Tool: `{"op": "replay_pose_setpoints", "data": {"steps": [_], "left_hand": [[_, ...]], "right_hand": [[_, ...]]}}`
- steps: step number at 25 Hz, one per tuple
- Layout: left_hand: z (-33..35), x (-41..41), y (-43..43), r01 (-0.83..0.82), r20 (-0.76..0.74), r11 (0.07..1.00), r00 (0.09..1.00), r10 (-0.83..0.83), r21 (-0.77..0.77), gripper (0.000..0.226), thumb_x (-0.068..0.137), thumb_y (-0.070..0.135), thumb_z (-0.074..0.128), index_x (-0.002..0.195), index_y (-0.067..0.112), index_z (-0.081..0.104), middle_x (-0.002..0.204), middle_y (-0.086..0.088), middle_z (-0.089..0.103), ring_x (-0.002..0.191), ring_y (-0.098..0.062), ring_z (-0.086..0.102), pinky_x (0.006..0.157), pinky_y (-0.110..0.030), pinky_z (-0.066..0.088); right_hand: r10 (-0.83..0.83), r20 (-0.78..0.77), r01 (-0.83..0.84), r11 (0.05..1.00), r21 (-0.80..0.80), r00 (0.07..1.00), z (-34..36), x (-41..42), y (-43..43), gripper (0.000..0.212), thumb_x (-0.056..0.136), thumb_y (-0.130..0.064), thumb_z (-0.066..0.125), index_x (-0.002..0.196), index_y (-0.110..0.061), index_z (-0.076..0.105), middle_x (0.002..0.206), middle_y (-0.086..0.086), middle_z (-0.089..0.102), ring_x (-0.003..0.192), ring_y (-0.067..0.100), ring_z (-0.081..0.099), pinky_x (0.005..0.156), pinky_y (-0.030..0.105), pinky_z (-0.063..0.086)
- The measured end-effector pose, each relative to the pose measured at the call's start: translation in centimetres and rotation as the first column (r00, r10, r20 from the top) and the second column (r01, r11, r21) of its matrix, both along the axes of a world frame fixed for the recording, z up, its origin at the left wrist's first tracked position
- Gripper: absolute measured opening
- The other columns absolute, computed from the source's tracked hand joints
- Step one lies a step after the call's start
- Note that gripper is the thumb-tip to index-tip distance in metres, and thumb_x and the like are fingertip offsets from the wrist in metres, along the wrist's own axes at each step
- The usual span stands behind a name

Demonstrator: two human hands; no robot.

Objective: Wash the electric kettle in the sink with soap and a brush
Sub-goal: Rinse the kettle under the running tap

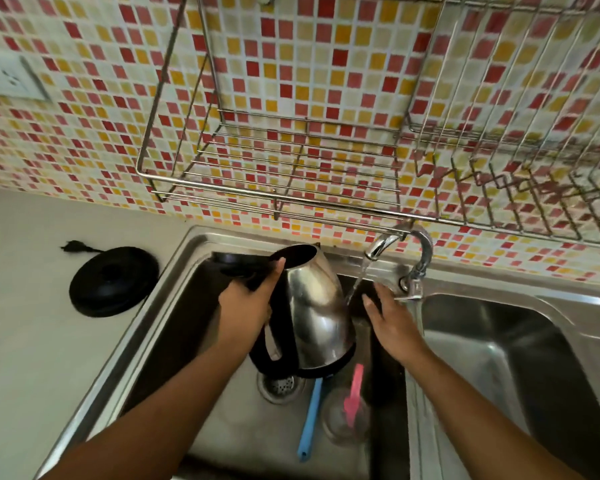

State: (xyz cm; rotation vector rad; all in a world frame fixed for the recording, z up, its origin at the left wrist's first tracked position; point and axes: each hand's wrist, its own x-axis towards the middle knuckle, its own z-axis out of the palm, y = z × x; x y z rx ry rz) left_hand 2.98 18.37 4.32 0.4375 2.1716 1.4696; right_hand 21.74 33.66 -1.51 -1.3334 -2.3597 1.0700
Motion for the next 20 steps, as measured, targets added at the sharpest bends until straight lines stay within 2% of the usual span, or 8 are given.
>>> {"op": "replay_pose_setpoints", "data": {"steps": [3,5,7,9,12,15,18,20], "left_hand": [[-0.1,1.6,1.7,-0.038,-0.027,0.999,0.999,0.038,-0.003,0.054,0.077,0.066,0.063,0.065,0.013,0.062,0.053,0.001,0.063,0.051,-0.015,0.062,0.053,-0.023,0.045],[-0.3,2.3,2.5,-0.071,-0.026,0.997,0.997,0.071,0.03,0.053,0.077,0.065,0.063,0.069,0.012,0.064,0.055,0.001,0.064,0.052,-0.015,0.063,0.053,-0.023,0.045],[-0.5,2.7,3.2,-0.083,-0.014,0.995,0.996,0.084,0.057,0.049,0.079,0.062,0.064,0.074,0.014,0.067,0.059,0.0,0.067,0.052,-0.01,0.064,0.051,-0.018,0.045],[-0.5,3.1,3.6,-0.092,-0.004,0.994,0.996,0.093,0.066,0.049,0.078,0.063,0.064,0.07,0.015,0.066,0.058,0.0,0.067,0.048,-0.006,0.063,0.049,-0.016,0.045],[-0.8,3.8,3.9,-0.074,-0.016,0.995,0.997,0.075,0.073,0.055,0.077,0.065,0.064,0.06,0.013,0.061,0.05,-0.001,0.063,0.043,-0.01,0.06,0.049,-0.021,0.044],[-1.3,4.9,4.1,-0.012,-0.077,0.996,0.997,0.019,0.083,0.056,0.074,0.069,0.061,0.072,0.014,0.066,0.057,0.001,0.067,0.049,-0.006,0.063,0.048,-0.014,0.044],[-1.4,5.7,4.4,0.012,-0.12,0.994,0.993,0.0,0.105,0.049,0.077,0.068,0.06,0.088,0.021,0.071,0.073,0.007,0.072,0.063,0.006,0.064,0.054,-0.002,0.042],[-1.4,5.9,4.3,0.01,-0.113,0.994,0.994,0.002,0.111,0.052,0.074,0.07,0.06,0.078,0.019,0.07,0.066,0.005,0.07,0.057,0.005,0.063,0.051,-0.004,0.041]], "right_hand": [[0.023,-0.242,-0.048,0.994,-0.097,0.97,2.0,-4.0,-2.3,0.052,0.1,-0.038,0.039,0.148,-0.019,0.033,0.147,0.002,0.043,0.138,0.014,0.037,0.108,0.014,0.029],[0.057,-0.287,-0.05,0.998,0.03,0.956,2.4,-5.7,-4.2,0.06,0.1,-0.039,0.041,0.153,-0.019,0.02,0.159,0.0,0.023,0.148,0.016,0.019,0.121,0.029,0.018],[0.19,-0.217,-0.12,0.947,0.3,0.958,1.7,-5.2,-5.4,0.067,0.099,-0.034,0.045,0.154,-0.016,0.011,0.164,0.003,0.006,0.151,0.019,0.004,0.123,0.04,0.011],[0.351,-0.077,-0.27,0.826,0.495,0.933,-0.1,-3.0,-5.0,0.068,0.1,-0.032,0.043,0.154,-0.012,0.008,0.164,0.005,-0.002,0.151,0.022,-0.001,0.122,0.047,0.014],[0.307,-0.071,-0.267,0.903,0.337,0.949,-0.9,-0.2,-3.5,0.069,0.099,-0.049,0.028,0.154,-0.023,-0.002,0.161,-0.013,-0.015,0.15,0.011,-0.005,0.12,0.047,0.024],[0.233,-0.14,-0.193,0.948,0.253,0.962,0.6,-1.4,-2.9,0.073,0.094,-0.06,0.019,0.153,-0.028,-0.008,0.161,-0.014,-0.016,0.149,0.006,-0.01,0.122,0.04,0.018],[0.341,-0.092,-0.271,0.86,0.432,0.936,1.6,-1.7,-4.7,0.065,0.101,-0.043,0.029,0.154,-0.017,0.003,0.164,0.0,-0.007,0.151,0.016,-0.009,0.123,0.045,0.011],[0.434,-0.008,-0.368,0.774,0.514,0.901,0.5,0.6,-5.4,0.063,0.101,-0.034,0.036,0.154,-0.014,0.008,0.164,0.0,-0.004,0.151,0.018,-0.003,0.121,0.048,0.018]]}}
